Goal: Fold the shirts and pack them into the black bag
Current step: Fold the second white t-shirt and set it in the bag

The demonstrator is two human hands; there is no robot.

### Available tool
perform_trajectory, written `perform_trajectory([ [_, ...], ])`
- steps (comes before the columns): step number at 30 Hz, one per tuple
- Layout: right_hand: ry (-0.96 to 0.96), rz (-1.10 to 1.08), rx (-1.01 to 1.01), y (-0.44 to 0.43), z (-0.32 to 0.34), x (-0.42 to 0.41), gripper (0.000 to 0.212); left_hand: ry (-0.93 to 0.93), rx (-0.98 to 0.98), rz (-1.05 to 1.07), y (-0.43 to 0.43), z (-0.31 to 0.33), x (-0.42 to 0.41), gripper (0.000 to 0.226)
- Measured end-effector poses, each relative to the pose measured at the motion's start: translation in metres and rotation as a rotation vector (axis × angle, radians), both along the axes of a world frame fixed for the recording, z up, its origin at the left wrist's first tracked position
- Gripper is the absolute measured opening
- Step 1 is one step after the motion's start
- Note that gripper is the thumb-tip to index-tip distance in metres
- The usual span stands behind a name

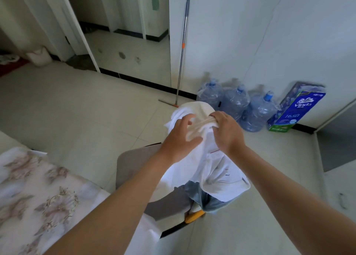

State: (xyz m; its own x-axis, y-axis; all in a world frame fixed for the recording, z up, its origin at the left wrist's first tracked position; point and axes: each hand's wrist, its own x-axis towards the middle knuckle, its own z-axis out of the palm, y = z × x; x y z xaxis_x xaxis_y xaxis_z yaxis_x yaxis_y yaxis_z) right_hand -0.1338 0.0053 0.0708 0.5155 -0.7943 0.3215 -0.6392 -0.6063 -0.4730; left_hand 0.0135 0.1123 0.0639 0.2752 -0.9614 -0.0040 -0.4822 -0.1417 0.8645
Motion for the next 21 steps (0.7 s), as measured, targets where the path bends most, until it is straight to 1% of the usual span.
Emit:
perform_trajectory([
  [1, -0.017, 0.039, 0.003, 0.004, 0.007, 0.008, 0.036, 0.004, -0.001, -0.039, 0.002, 0.003, -0.001, 0.064],
  [2, -0.032, 0.085, 0.0, 0.007, 0.009, 0.014, 0.037, -0.014, -0.009, -0.048, 0.004, 0.004, -0.001, 0.064],
  [4, -0.042, 0.17, 0.001, 0.014, 0.002, 0.018, 0.035, -0.125, -0.024, 0.021, 0.004, 0.005, 0.008, 0.043],
  [5, -0.02, 0.19, -0.006, 0.017, -0.005, 0.017, 0.034, -0.182, -0.032, 0.064, 0.007, 0.006, 0.016, 0.038],
  [6, 0.033, 0.186, -0.02, 0.018, -0.014, 0.015, 0.033, -0.226, -0.048, 0.097, 0.011, 0.007, 0.025, 0.04],
  [8, 0.216, 0.102, -0.058, 0.017, -0.03, 0.012, 0.038, -0.267, -0.078, 0.137, 0.024, 0.011, 0.043, 0.046],
  [9, 0.299, 0.038, -0.042, 0.018, -0.032, 0.012, 0.038, -0.274, -0.101, 0.149, 0.032, 0.015, 0.051, 0.047],
  [10, 0.339, -0.015, 0.006, 0.018, -0.031, 0.015, 0.037, -0.279, -0.129, 0.156, 0.038, 0.019, 0.057, 0.046],
  [11, 0.32, -0.04, 0.059, 0.02, -0.025, 0.022, 0.035, -0.287, -0.157, 0.168, 0.045, 0.024, 0.062, 0.046],
  [13, 0.164, -0.021, 0.122, 0.029, -0.002, 0.043, 0.035, -0.291, -0.22, 0.244, 0.058, 0.039, 0.069, 0.045],
  [15, -0.014, 0.039, 0.12, 0.043, 0.03, 0.068, 0.032, -0.247, -0.28, 0.385, 0.074, 0.06, 0.082, 0.046],
  [16, -0.073, 0.085, 0.097, 0.051, 0.046, 0.081, 0.031, -0.226, -0.297, 0.442, 0.084, 0.071, 0.091, 0.047],
  [19, -0.157, 0.269, 0.042, 0.087, 0.09, 0.119, 0.027, -0.251, -0.294, 0.505, 0.126, 0.1, 0.12, 0.05],
  [21, -0.164, 0.413, 0.03, 0.118, 0.106, 0.142, 0.026, -0.267, -0.271, 0.562, 0.165, 0.114, 0.139, 0.049],
])
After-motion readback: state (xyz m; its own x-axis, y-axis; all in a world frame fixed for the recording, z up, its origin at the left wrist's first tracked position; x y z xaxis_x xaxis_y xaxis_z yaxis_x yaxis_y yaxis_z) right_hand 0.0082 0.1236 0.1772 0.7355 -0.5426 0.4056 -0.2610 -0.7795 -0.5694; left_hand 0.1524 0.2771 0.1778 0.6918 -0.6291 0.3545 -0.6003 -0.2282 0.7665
